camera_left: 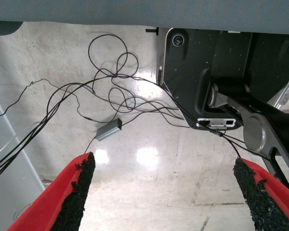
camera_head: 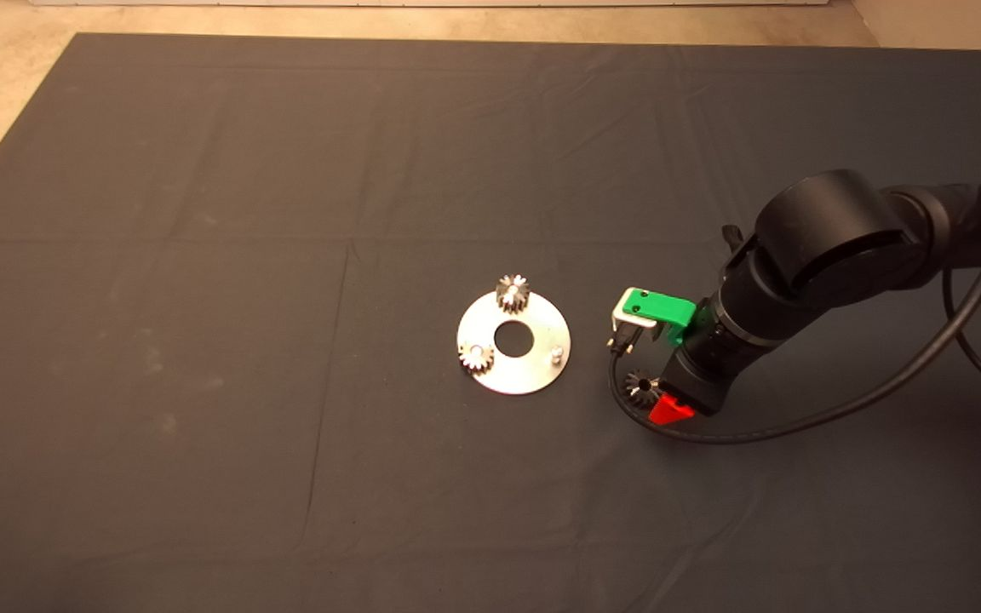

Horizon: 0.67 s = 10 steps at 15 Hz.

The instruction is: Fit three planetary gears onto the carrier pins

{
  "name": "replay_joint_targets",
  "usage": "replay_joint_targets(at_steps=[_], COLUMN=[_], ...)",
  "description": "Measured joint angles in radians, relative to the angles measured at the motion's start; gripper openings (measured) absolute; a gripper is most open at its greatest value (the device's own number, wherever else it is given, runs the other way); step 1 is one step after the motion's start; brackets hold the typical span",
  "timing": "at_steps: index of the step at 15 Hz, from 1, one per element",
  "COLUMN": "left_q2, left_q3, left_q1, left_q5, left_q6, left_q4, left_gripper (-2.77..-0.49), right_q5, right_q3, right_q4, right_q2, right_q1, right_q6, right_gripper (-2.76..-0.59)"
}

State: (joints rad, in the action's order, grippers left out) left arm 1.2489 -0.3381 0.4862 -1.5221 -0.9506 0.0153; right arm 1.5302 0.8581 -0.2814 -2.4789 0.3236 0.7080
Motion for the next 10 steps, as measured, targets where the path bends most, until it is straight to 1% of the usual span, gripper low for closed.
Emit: replay_joint_targets(at_steps=[2, 4, 7, 10], left_q2=[0.0, 0.0, 0.0, -0.003], left_q3=[0.0, 0.0, 0.0, 0.0], left_q1=[0.0, 0.0, 0.0, 0.0], left_q5=[0.0, 0.0, 0.0, 0.0], left_q6=[0.0, 0.0, 0.0, 0.0], left_q4=[0.0, 0.0, 0.0, 0.0], left_gripper=[-1.22, -1.22, -1.22, -1.22], right_q5=[0.0, 0.0, 0.0, 0.0], right_q3=[0.007, 0.013, 0.019, 0.02], right_q4=[-0.021, -0.033, -0.049, -0.067], right_q2=[0.0, -0.001, -0.002, -0.006], right_q1=[-0.011, -0.025, -0.031, -0.049], right_q6=[-0.009, -0.014, -0.02, -0.023], right_gripper=[-1.18, -1.18, -1.18, -1.18])
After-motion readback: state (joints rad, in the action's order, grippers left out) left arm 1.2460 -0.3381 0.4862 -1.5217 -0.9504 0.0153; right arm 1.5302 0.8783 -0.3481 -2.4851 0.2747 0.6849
